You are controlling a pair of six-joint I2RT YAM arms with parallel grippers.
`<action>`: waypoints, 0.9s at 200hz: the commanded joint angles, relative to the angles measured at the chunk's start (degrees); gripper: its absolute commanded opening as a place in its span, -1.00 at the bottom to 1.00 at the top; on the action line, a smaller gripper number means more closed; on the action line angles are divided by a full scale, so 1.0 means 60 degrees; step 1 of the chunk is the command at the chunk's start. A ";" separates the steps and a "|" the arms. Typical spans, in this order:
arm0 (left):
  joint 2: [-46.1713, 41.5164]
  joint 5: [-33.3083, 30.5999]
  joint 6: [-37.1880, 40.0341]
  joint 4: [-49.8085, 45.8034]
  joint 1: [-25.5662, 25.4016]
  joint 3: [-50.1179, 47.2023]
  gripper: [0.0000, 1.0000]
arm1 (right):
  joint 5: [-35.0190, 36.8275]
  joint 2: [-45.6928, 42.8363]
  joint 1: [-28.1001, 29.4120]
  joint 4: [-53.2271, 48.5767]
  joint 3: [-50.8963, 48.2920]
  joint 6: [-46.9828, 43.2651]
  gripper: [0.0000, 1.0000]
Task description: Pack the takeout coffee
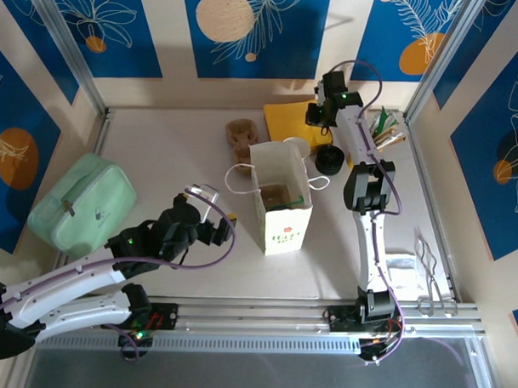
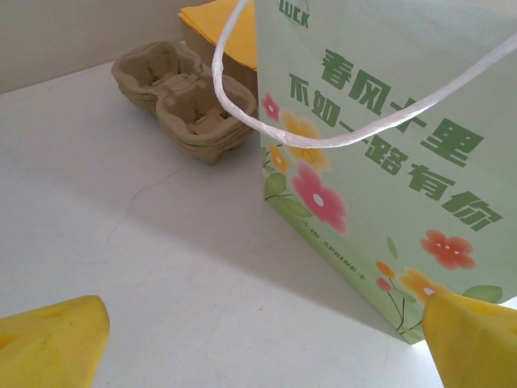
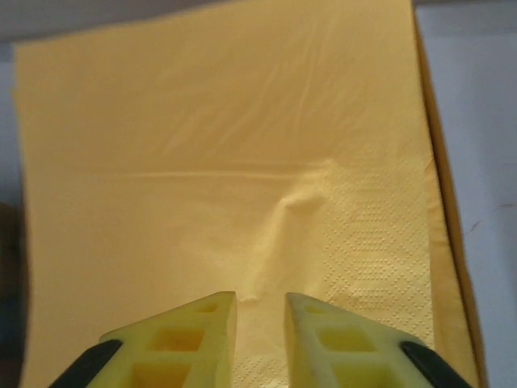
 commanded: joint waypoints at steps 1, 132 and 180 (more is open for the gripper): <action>-0.0074 -0.0191 -0.0170 0.0039 -0.0009 -0.0102 0.99 | 0.0010 0.0137 -0.0022 -0.0216 0.0163 -0.0094 -0.43; -0.0069 -0.0198 -0.0214 0.0028 -0.0013 -0.0117 0.99 | 0.1008 0.0766 0.0286 0.0052 -0.0172 -0.0696 0.41; -0.0102 -0.0214 -0.0235 0.0020 -0.0010 -0.0155 0.99 | 0.1144 0.1171 0.0266 -0.0466 0.0227 -0.0609 0.37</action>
